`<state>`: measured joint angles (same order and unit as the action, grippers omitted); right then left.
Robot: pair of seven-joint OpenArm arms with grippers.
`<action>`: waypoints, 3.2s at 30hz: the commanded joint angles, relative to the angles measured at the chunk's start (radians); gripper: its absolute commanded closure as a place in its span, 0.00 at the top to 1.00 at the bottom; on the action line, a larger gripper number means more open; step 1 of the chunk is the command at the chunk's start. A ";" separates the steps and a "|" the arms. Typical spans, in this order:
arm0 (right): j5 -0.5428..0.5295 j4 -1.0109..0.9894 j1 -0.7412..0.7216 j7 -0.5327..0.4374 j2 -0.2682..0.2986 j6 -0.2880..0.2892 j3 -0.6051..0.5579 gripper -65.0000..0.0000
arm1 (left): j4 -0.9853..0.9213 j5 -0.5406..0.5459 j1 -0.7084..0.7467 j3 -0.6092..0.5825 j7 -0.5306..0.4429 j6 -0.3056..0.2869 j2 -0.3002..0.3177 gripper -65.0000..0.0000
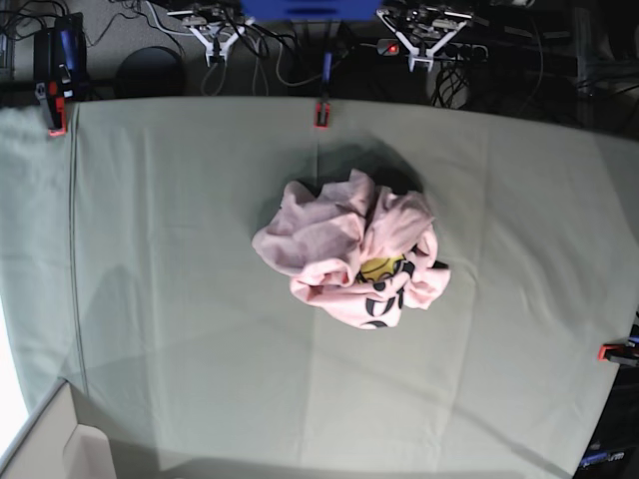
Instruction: Layout the t-shirt on the table in an organized manner, then fold the t-shirt properly
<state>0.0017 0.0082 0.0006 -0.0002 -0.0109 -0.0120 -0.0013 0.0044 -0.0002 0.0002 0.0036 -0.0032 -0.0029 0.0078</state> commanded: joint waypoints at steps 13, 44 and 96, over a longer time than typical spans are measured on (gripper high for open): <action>-0.004 0.000 0.006 0.002 0.004 0.017 -0.001 0.00 | -0.001 -0.007 0.008 -0.003 -0.004 0.007 0.001 0.00; -0.006 0.200 0.124 0.010 0.007 0.017 0.002 0.00 | 0.001 -0.002 0.010 0.000 -0.002 0.002 0.001 0.00; -0.007 2.033 0.892 0.049 0.073 0.017 0.024 0.22 | 1.897 0.159 0.754 -0.003 0.006 0.005 0.119 0.63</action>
<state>-0.0048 2.0239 0.8845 0.0788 0.0601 0.0040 0.0208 1.8847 0.1574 0.7460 0.0013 0.0284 0.0002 0.1242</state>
